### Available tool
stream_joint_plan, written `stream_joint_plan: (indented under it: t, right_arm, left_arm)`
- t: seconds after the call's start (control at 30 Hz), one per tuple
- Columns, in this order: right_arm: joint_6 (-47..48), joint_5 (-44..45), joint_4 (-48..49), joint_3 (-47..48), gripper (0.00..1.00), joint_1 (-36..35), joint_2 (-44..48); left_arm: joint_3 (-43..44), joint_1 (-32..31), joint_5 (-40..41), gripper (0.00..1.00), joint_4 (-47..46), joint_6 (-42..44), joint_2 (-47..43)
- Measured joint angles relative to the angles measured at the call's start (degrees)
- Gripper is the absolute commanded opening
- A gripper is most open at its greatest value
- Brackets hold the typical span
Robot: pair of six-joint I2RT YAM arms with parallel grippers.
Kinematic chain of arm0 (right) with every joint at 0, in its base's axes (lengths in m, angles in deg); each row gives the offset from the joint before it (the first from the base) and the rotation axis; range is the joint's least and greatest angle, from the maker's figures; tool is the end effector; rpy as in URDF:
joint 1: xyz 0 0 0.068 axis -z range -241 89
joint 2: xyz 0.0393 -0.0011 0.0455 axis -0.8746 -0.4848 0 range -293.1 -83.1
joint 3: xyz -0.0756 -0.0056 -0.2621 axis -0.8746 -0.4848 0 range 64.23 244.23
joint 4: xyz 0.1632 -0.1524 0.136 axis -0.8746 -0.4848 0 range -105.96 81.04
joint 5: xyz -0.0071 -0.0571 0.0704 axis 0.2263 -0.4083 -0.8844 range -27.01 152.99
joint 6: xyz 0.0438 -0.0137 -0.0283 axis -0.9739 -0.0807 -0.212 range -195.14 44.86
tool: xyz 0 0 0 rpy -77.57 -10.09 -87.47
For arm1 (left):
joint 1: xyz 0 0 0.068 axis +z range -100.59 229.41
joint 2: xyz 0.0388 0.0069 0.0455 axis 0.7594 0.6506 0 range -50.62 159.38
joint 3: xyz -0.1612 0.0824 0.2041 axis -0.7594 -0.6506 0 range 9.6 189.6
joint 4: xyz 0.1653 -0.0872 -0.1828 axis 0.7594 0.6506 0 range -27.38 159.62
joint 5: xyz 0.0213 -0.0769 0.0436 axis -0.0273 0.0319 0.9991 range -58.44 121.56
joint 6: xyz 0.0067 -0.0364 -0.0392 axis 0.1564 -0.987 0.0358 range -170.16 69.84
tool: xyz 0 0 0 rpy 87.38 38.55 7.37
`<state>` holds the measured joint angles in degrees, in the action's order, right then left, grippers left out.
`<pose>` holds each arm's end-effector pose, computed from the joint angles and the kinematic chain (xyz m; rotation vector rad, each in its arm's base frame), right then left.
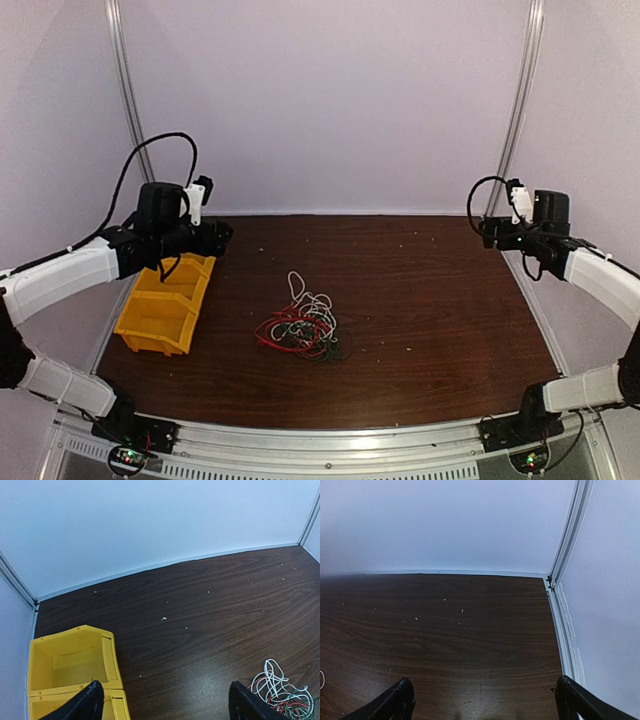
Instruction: Untangle the cables
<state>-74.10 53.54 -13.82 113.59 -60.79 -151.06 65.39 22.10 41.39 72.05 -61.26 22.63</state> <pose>0.2724 0.0048 0.2936 -0.1214 1.9736 0.1492 0.2631 -0.1289 0.3008 0.1809 2.0334 -0.2464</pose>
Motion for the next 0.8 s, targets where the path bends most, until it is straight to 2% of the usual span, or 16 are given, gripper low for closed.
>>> stream_joint_plan:
  t: [0.17,0.23,0.37,0.67,0.8]
  right_arm:
    - [0.92,-3.65,2.64,-4.09,1.0,0.48,1.2]
    - [2.05,-5.84,3.43,-5.46,1.0,0.55,1.55]
    - [3.87,-9.97,3.82,-6.6,1.0,0.59,1.64]
    - [7.3,-18.97,4.37,-6.62,0.98,0.59,1.05]
    - [8.5,-21.4,4.2,-6.62,0.98,0.59,1.05]
  left_arm:
    - [-0.02,0.04,-2.01,0.89,-0.85,0.0,1.75]
    - [-0.02,0.11,-2.69,0.85,-0.87,0.0,2.73]
    - [0.42,0.26,-4.87,0.91,-0.5,-0.22,5.64]
    - [10.73,0.33,-6.64,0.82,8.87,-3.65,18.32]
    - [13.86,0.33,-5.31,0.85,13.53,-6.1,21.16]
